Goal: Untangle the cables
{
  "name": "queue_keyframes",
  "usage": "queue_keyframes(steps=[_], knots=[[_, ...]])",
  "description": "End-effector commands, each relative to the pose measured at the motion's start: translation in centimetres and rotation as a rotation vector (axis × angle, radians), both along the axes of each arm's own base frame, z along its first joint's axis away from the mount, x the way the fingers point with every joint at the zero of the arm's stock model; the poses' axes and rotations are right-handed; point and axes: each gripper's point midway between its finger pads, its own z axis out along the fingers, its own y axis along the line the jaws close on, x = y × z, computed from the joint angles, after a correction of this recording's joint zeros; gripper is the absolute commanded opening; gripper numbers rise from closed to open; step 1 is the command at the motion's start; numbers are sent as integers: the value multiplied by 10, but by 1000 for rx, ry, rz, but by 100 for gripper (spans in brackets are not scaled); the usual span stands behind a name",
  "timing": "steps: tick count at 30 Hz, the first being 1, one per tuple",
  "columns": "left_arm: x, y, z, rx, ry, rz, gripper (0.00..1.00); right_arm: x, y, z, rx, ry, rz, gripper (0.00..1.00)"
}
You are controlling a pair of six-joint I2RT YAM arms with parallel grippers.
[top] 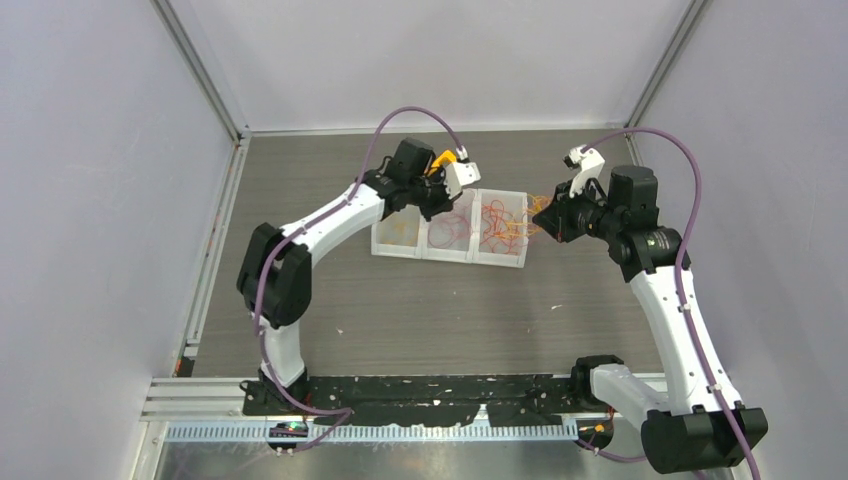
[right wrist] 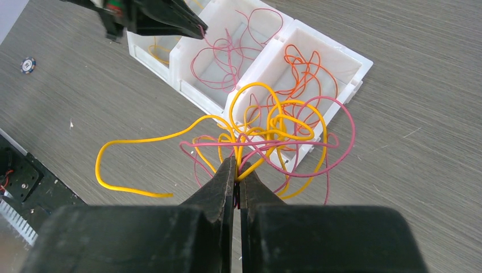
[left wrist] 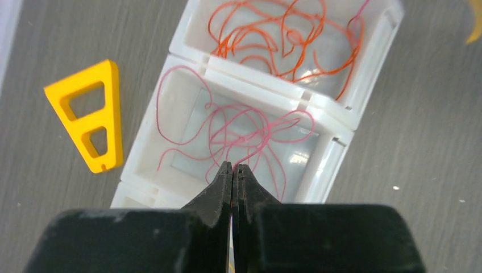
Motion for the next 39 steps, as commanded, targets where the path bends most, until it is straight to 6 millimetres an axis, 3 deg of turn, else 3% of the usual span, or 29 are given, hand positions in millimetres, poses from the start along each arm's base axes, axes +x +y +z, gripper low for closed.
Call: queue_keyframes(steps=[1,3,4,8,10,14,19,22,28,39], knots=[[20,1,-4,21,-21,32,8,5,5,13,24,-40,30,5],[17,1,-3,30,7,30,35,2,12,11,43,-26,76,5],[14,3,6,11,16,32,50,1,15,9,51,-13,97,5],[-31,19,64,-185,62,-60,79,-13,32,5,117,9,222,5],[-66,30,89,-257,51,-134,86,-18,40,6,165,11,260,5],[-130,41,107,-329,78,-235,86,-21,55,9,253,15,306,5],[-175,38,92,-316,53,-279,86,-28,81,16,343,28,376,6],[-182,34,87,-342,47,-259,84,-39,96,18,354,36,441,6],[-195,22,93,-398,99,-244,70,-62,119,14,305,22,522,6],[-189,24,106,-430,-48,-188,58,-69,124,9,261,12,551,6]])
